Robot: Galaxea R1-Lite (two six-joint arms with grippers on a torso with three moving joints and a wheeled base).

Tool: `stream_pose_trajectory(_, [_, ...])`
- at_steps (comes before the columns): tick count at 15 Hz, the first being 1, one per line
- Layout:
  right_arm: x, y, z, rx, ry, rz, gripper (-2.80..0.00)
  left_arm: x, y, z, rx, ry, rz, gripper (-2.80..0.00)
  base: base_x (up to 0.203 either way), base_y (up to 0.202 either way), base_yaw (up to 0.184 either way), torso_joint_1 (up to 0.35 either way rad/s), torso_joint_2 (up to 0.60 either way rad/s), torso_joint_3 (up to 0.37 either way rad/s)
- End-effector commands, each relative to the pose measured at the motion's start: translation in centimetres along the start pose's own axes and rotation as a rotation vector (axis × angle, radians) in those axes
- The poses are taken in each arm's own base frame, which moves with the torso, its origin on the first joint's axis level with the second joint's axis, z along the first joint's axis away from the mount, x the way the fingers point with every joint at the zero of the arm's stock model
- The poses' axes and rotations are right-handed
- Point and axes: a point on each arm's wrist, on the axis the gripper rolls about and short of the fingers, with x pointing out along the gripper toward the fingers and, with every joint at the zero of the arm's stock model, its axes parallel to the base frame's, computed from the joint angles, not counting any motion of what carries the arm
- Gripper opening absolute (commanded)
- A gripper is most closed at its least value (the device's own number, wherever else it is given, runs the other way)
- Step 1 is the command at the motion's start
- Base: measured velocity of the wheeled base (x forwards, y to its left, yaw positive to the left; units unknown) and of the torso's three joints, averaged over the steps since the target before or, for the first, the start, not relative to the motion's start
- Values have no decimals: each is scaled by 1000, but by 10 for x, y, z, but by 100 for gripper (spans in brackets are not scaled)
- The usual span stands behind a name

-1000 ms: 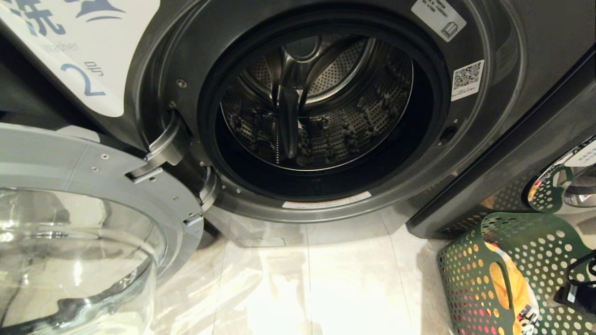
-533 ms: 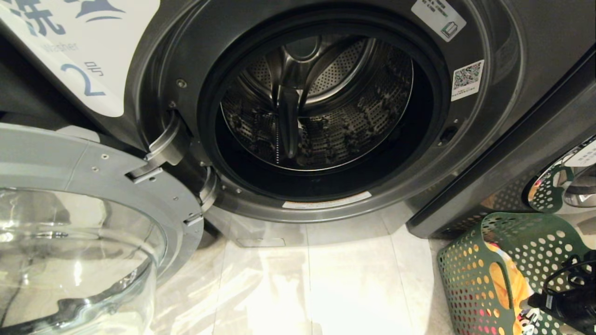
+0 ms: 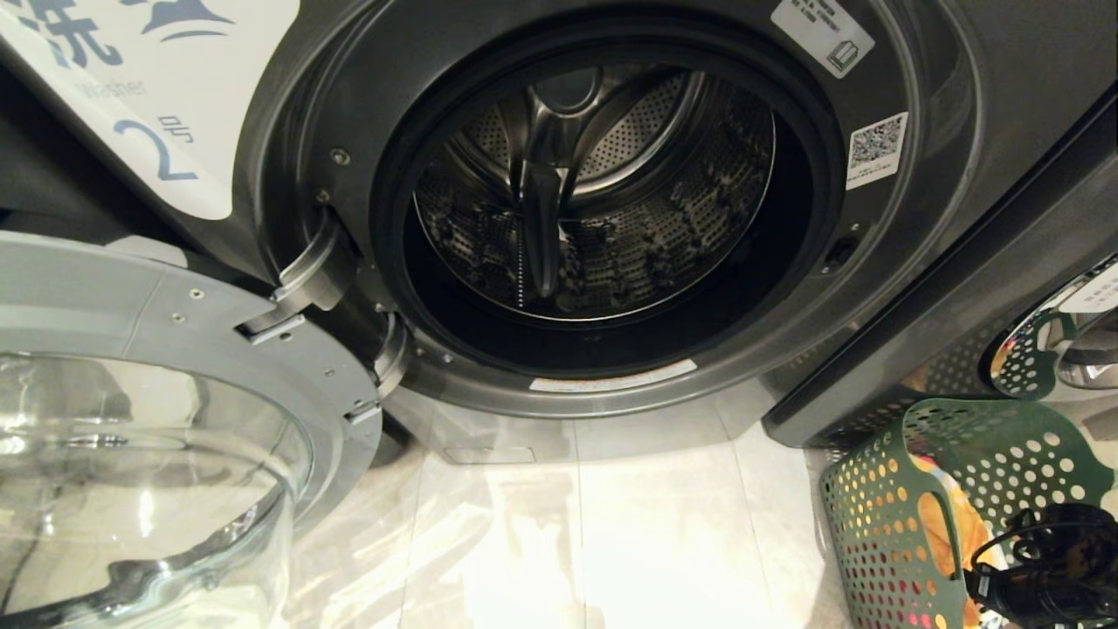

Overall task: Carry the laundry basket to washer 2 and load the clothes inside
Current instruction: Place the clothes into the washing machine

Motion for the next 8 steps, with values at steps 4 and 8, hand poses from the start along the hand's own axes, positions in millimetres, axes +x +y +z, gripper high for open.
stream_pose_trajectory(4, [62, -13, -14, 18, 57, 1, 0, 0, 0, 0, 1, 0, 0, -280, 0, 0, 0, 0, 0, 0])
stream_pose_trajectory(8, [90, -17, -6, 11, 22, 75, 0, 0, 0, 0, 1, 0, 0, -280, 0, 0, 0, 0, 0, 0])
